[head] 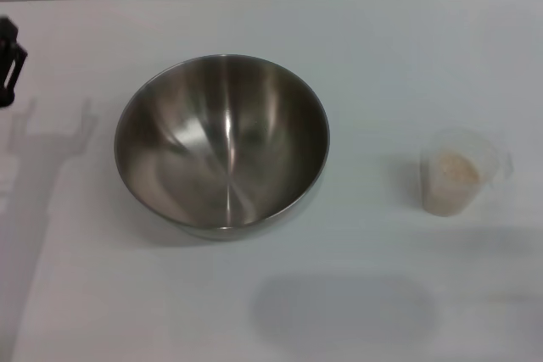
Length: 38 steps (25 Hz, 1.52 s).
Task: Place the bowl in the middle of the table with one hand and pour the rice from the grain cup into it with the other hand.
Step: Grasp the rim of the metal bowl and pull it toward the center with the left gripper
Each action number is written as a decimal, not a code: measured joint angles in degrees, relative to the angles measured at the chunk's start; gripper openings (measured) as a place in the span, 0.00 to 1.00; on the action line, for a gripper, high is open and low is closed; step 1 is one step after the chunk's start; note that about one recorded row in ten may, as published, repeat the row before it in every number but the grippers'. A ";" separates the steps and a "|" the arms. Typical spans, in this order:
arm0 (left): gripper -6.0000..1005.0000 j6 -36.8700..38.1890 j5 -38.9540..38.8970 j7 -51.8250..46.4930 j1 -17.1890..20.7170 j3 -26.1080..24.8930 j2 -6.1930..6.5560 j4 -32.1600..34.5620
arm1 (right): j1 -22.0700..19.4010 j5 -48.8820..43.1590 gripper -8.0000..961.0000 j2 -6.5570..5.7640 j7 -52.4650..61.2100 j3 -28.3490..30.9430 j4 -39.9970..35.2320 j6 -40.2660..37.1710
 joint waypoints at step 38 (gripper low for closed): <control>0.83 -128.58 4.06 22.21 1.91 -37.57 -0.34 -78.90 | -0.55 0.00 0.86 0.00 0.07 0.00 0.01 0.37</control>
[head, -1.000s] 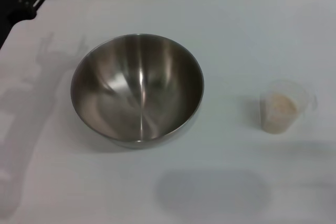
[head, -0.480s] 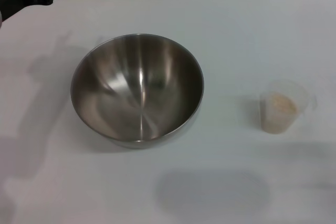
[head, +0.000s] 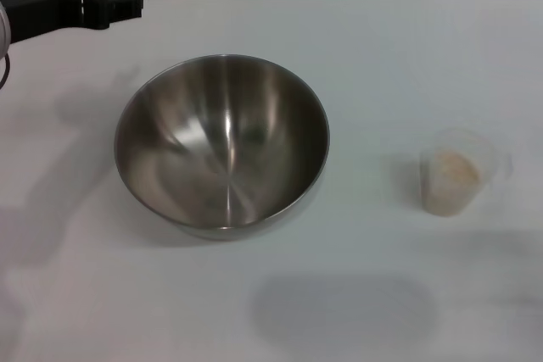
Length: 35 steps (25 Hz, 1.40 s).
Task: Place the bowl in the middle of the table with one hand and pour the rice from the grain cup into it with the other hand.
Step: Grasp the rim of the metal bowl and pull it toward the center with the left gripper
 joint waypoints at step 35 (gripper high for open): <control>0.82 -8.47 -6.57 8.40 -1.48 -1.96 -0.61 11.31 | -0.48 0.18 0.86 0.00 -0.38 0.00 0.01 0.02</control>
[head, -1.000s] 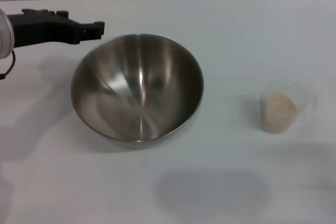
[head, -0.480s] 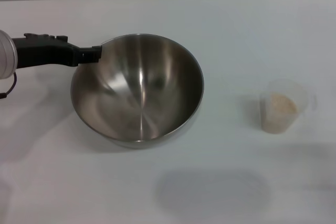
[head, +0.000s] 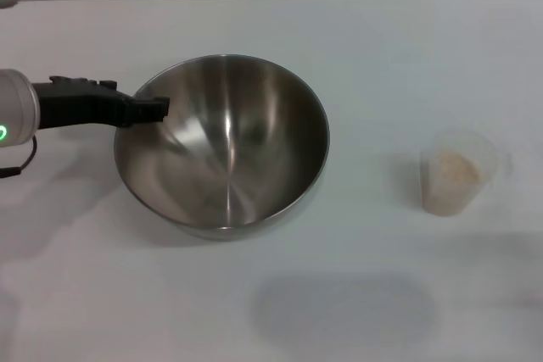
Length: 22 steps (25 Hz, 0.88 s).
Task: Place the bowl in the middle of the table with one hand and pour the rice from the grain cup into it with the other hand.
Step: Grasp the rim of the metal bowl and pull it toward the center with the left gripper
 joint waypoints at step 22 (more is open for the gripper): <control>0.77 4.28 0.34 0.61 -0.86 1.65 0.08 5.24 | -0.05 -0.10 0.86 0.00 0.06 0.00 -0.19 0.61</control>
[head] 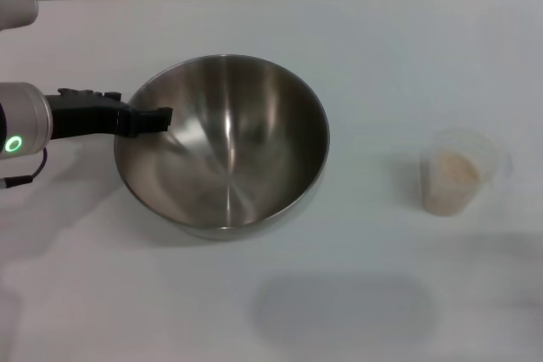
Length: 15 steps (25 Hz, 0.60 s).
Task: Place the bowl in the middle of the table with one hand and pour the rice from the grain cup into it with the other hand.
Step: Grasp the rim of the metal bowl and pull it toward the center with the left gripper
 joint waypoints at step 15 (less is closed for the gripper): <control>0.74 0.46 -0.06 0.02 -1.37 0.17 -0.07 3.60 | 0.00 -0.05 0.86 0.00 0.25 0.00 -0.18 0.28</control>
